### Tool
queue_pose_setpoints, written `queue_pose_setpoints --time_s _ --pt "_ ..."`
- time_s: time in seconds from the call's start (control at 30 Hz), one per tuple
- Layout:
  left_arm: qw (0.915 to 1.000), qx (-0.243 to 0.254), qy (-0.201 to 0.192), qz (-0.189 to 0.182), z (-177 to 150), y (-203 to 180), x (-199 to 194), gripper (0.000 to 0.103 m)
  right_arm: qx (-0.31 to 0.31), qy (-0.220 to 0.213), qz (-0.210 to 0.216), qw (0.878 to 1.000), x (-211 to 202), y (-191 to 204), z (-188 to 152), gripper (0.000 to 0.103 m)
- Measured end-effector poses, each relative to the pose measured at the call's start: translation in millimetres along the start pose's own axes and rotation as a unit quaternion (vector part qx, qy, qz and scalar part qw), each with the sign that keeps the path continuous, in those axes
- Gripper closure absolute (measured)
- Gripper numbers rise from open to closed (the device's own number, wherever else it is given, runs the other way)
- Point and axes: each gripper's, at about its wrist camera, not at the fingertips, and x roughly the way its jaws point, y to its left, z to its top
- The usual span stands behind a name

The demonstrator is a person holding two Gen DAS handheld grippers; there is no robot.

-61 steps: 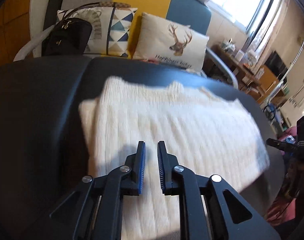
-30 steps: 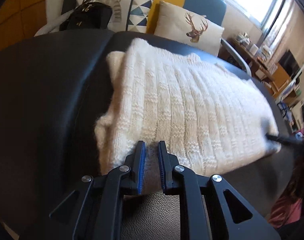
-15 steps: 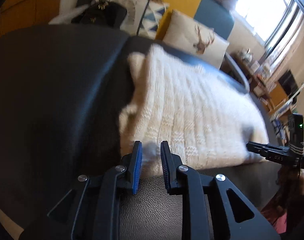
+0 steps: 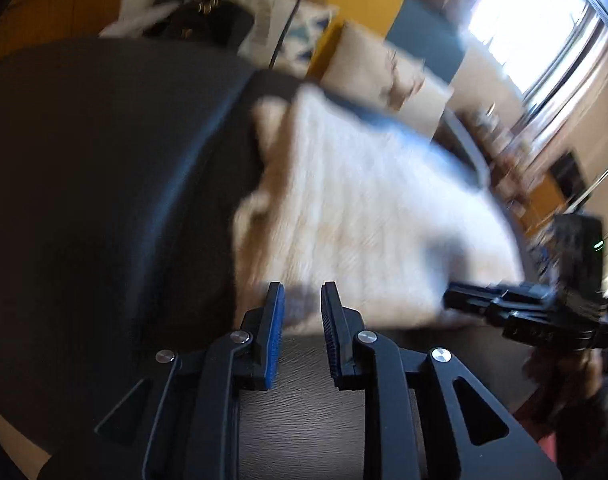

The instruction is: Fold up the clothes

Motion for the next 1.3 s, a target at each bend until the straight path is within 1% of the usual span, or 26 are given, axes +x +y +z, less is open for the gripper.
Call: queue_pose_setpoints --time_s 0.07,0.13,0.17,0.23,0.3,0.33,0.37,0.4,0.47,0.53,0.6,0.67,0.7,0.73,0.8,0.87,0.9,0.97,1.03,1.07,1.1,1.13,1.17,1.23,1.3 --pt "0.9996 0.028 -0.003 -0.01 3.7 -16.0 -2.0 0.082 0.003 -0.016 0.001 1.0 -15.9 -5.1 -2.9 0.079" --pt "0.9985 0.051 0.006 -0.02 1.6 -31.4 8.3 0.082 0.003 -0.019 -0.039 0.999 -23.7 -11.8 -10.9 0.079" --pt "0.9976 0.064 0.015 -0.021 -0.5 -39.2 17.0 0.082 0.014 -0.024 -0.047 0.999 -28.3 -20.3 -17.7 0.079" --pt "0.9952 0.09 0.037 -0.01 -6.8 -52.6 37.8 0.082 0.045 -0.035 -0.052 0.997 -37.7 -41.4 -32.0 0.079" --pt "0.9917 0.109 0.063 0.028 -11.4 -57.1 57.4 0.082 0.074 -0.035 -0.079 0.994 -43.1 -59.2 -45.0 0.079" --pt "0.9918 0.11 0.058 0.029 -11.6 -57.4 57.4 0.082 0.084 -0.015 -0.095 0.992 -36.6 -65.6 -45.9 0.08" --pt "0.9924 0.107 0.056 0.021 -8.8 -58.5 54.1 0.082 0.088 -0.014 -0.087 0.992 -37.8 -70.4 -47.6 0.082" --pt "0.993 0.104 0.056 0.006 -3.8 -60.1 49.7 0.082 0.095 -0.024 -0.072 0.993 -46.4 -74.0 -47.5 0.082" --pt "0.9935 0.107 0.036 -0.013 4.1 -65.7 37.0 0.082 0.102 -0.061 -0.093 0.989 -67.1 -84.6 -38.0 0.08" --pt "0.992 0.123 0.021 -0.02 11.6 -77.2 30.9 0.082 0.118 -0.091 -0.109 0.983 -83.9 -101.3 -26.5 0.08" --pt "0.9904 0.135 0.025 -0.014 17.2 -87.9 41.1 0.081 0.145 -0.112 -0.12 0.976 -96.4 -124.8 -13.1 0.08" --pt "0.9874 0.145 0.058 0.023 13.7 -88.2 66.8 0.079 0.166 -0.086 -0.148 0.971 -85.7 -147.9 -7.5 0.08" --pt "0.9864 0.139 0.079 0.036 5.8 -82.9 78.3 0.08 0.176 -0.073 -0.162 0.968 -80.1 -159.5 -4.8 0.08" --pt "0.9866 0.133 0.088 0.037 0.6 -78.1 84.9 0.08 0.186 -0.06 -0.176 0.965 -74.5 -171.1 -2.1 0.08" --pt "0.9896 0.123 0.074 0.014 1.2 -74.5 76.8 0.079 0.181 -0.069 -0.175 0.965 -80.2 -172.5 2.3 0.08" --pt "0.9929 0.106 0.05 -0.019 11.7 -70.4 60.6 0.079 0.176 -0.078 -0.174 0.966 -86.2 -173.4 6.6 0.08" --pt "0.9938 0.102 0.038 -0.023 19.7 -69.1 57.3 0.079 0.174 -0.083 -0.173 0.966 -89.3 -173.8 8.8 0.079" --pt "0.9946 0.1 0.017 -0.021 34.1 -66.3 54.6 0.079 0.168 -0.093 -0.172 0.966 -95.3 -174.8 13.1 0.079" --pt "0.9956 0.093 0.012 -0.001 49.0 -60.9 63.5 0.079 0.163 -0.102 -0.171 0.966 -101.4 -175.7 17.4 0.079" --pt "0.9959 0.089 0.014 0.011 54.8 -56.5 70.6 0.079 0.167 -0.094 -0.171 0.966 -92.9 -184.2 21.3 0.079" --pt "0.9958 0.083 0.026 0.028 57.6 -49.7 80.9 0.078 0.173 -0.082 -0.174 0.966 -85.1 -192.6 24.3 0.079" --pt "0.9944 0.078 0.047 0.054 59.3 -41.6 94.3 0.078 0.176 -0.053 -0.189 0.965 -74.5 -201.7 25.1 0.079" --pt "0.9937 0.074 0.057 0.062 60.6 -35.9 101.0 0.079 0.175 -0.033 -0.192 0.965 -64.4 -206.8 26.2 0.079" --pt "0.9953 0.081 0.034 0.041 60.6 -33.4 88.5 0.079 0.165 -0.042 -0.191 0.967 -71.3 -201.6 28.7 0.079" --pt "0.9938 0.102 0.005 0.045 65.1 -35.5 76.6 0.078 0.149 -0.063 -0.189 0.969 -81.7 -193.5 34.7 0.079"
